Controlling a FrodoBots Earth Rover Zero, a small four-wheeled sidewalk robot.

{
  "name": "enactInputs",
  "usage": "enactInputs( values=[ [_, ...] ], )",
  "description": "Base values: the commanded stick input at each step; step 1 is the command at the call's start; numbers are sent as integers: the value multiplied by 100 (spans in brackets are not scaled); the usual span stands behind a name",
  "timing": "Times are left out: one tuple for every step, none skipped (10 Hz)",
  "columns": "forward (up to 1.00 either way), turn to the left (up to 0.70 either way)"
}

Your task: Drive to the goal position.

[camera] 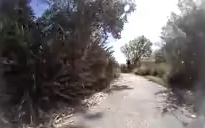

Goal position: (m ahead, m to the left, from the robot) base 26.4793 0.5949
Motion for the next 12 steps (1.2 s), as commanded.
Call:
enactInputs(
  values=[
    [70,-7],
    [70,-8],
    [70,-11],
    [70,-13],
    [70,-15],
    [70,-20],
    [70,-21],
    [70,-25],
    [70,-26],
    [70,-26],
    [70,-27],
    [70,-29]
  ],
)
